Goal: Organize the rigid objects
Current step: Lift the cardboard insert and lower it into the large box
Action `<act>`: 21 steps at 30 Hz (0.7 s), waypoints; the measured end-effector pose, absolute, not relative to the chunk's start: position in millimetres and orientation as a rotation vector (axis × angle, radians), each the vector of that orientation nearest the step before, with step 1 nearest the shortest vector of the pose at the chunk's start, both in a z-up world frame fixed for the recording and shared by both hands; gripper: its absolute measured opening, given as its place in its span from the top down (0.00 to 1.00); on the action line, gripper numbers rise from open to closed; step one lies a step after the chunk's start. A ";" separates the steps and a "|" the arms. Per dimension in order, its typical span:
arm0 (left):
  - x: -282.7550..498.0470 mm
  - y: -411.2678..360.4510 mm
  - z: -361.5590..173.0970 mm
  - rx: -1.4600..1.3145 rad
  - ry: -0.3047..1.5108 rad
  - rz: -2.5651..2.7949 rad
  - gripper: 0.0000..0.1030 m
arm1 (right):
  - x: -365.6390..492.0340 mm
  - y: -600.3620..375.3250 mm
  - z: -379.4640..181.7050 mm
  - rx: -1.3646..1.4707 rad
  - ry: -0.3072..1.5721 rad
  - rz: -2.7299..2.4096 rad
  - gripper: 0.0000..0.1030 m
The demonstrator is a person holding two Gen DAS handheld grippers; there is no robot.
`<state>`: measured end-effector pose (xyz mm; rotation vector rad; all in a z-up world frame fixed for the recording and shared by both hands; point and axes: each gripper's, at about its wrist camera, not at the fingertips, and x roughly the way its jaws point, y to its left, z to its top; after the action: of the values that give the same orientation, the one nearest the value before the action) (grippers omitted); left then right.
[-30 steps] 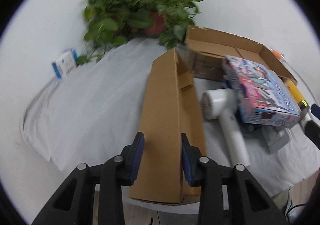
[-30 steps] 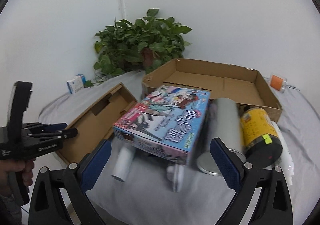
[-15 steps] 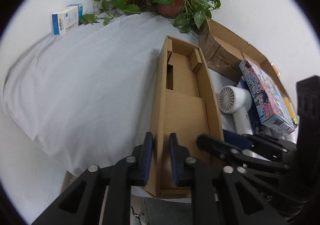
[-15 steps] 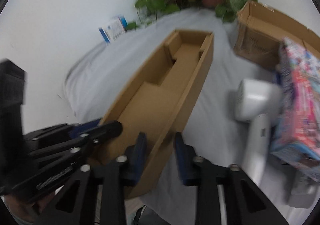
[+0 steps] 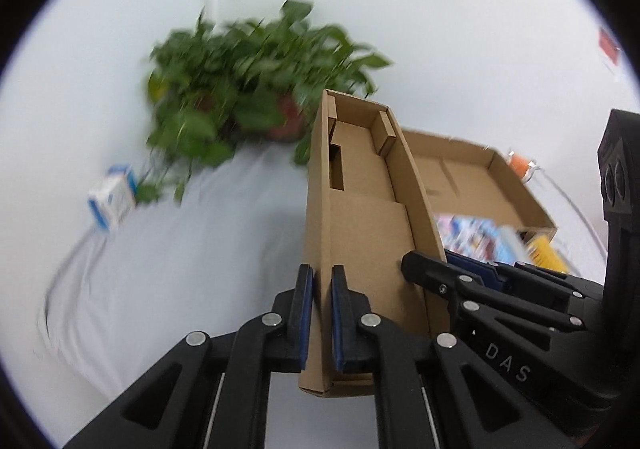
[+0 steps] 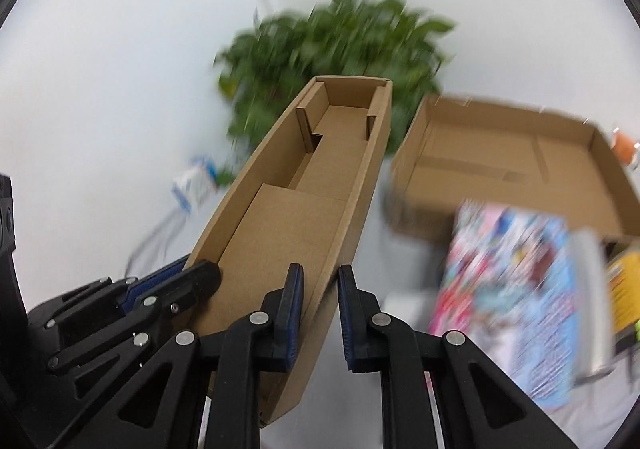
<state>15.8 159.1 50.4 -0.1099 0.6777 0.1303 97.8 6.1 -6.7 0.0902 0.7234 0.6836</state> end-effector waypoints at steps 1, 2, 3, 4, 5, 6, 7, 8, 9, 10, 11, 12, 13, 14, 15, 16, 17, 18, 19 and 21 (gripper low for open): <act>21.9 154.9 58.9 -0.093 0.657 0.116 0.93 | 105.0 -5.0 5.0 0.107 0.702 0.673 0.86; 30.7 150.3 68.9 -0.074 0.635 0.099 0.93 | 115.5 -12.3 17.9 0.122 0.678 0.654 0.86; 41.4 146.2 78.0 -0.061 0.616 0.078 0.93 | 125.0 -19.5 28.1 0.130 0.661 0.634 0.86; 53.0 142.8 85.2 -0.051 0.605 0.056 0.93 | 134.3 -26.3 38.6 0.133 0.651 0.618 0.86; 64.1 139.9 91.0 -0.048 0.598 0.034 0.92 | 148.4 -32.4 48.1 0.141 0.640 0.594 0.86; 78.2 137.5 96.8 -0.043 0.592 0.010 0.92 | 157.0 -38.2 55.6 0.146 0.638 0.583 0.86; 90.6 135.5 101.6 -0.038 0.588 -0.009 0.92 | 173.3 -41.2 61.9 0.155 0.645 0.570 0.86; 105.4 133.0 105.7 -0.030 0.586 -0.026 0.92 | 194.0 -44.8 67.7 0.164 0.659 0.553 0.86; 118.6 129.8 106.6 -0.025 0.588 -0.040 0.92 | 212.0 -47.3 71.9 0.167 0.673 0.542 0.86; 136.0 128.5 108.1 -0.025 0.597 -0.056 0.92 | 230.3 -51.5 73.7 0.175 0.689 0.529 0.86; 154.1 127.3 107.4 -0.029 0.612 -0.075 0.91 | 250.4 -53.3 73.6 0.184 0.713 0.520 0.86; 171.9 125.7 105.1 -0.029 0.629 -0.088 0.91 | 272.3 -54.6 69.8 0.199 0.745 0.513 0.86; 192.0 125.3 99.8 -0.024 0.651 -0.099 0.91 | 292.6 -55.8 64.3 0.211 0.779 0.505 0.86; 207.5 125.4 93.8 -0.024 0.673 -0.110 0.91 | 314.4 -56.2 56.2 0.223 0.816 0.499 0.86; 223.9 126.7 85.0 -0.029 0.702 -0.120 0.91 | 333.6 -54.6 52.2 0.232 0.849 0.495 0.87; 241.4 130.1 73.2 -0.046 0.739 -0.129 0.91 | 355.0 -51.4 39.4 0.241 0.903 0.489 0.86; 253.0 133.7 62.1 -0.062 0.772 -0.136 0.91 | 370.1 -48.0 28.1 0.246 0.942 0.484 0.86; 263.6 138.3 49.6 -0.078 0.806 -0.139 0.91 | 387.0 -42.3 14.3 0.248 0.987 0.482 0.86; 274.3 142.4 36.8 -0.093 0.838 -0.134 0.91 | 396.0 -37.1 1.9 0.245 1.017 0.482 0.87; 291.7 150.6 11.7 -0.110 0.901 -0.111 0.91 | 417.9 -24.7 -22.0 0.232 1.090 0.484 0.87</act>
<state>291.7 150.6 11.7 -0.1100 0.9014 -0.1113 417.9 -24.7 -22.0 0.2324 1.0905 0.4837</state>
